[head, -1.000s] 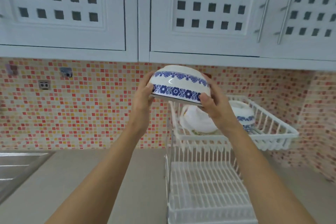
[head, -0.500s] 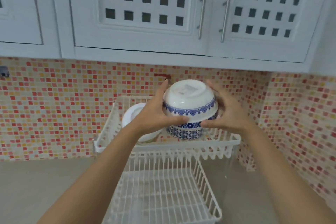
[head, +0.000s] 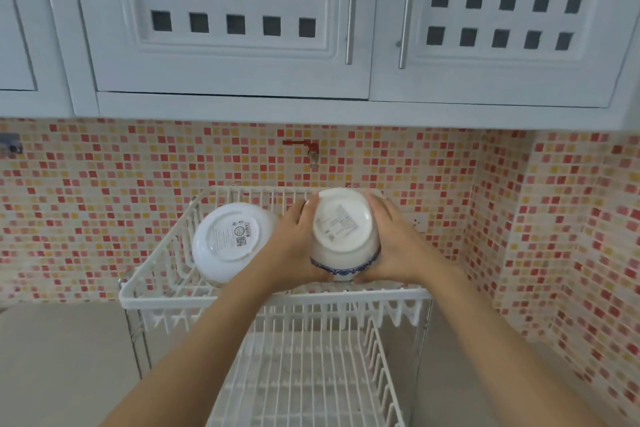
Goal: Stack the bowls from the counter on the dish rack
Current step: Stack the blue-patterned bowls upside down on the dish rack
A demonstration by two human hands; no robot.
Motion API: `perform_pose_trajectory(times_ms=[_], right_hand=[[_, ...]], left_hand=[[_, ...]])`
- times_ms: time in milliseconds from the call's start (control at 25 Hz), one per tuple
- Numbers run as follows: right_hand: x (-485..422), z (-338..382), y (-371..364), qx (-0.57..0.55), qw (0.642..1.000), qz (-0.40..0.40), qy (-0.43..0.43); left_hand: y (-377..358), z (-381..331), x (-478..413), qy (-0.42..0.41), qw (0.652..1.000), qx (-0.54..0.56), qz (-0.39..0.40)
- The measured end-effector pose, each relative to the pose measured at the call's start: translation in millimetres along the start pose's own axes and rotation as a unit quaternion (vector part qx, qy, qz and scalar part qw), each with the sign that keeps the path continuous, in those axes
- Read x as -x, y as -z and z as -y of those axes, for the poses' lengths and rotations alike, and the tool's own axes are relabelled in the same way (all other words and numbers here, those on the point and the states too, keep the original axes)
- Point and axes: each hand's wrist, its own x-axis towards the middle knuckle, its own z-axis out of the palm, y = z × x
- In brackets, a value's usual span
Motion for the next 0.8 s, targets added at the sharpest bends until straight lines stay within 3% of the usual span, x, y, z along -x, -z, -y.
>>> perform_pose_trajectory(times_ms=[400, 800], right_hand=[[2.9, -1.6, -4.8, 0.046, 0.999, 0.028, -0.003], [10.5, -2.4, 9.8, -0.049, 0.991, 0.110, -0.064]], left_hand=[[-14.6, 10.7, -1.1, 0.011, 0.999, -0.028, 0.022], [6.6, 0.3, 9.5, 0.005, 0.999, -0.017, 0.046]])
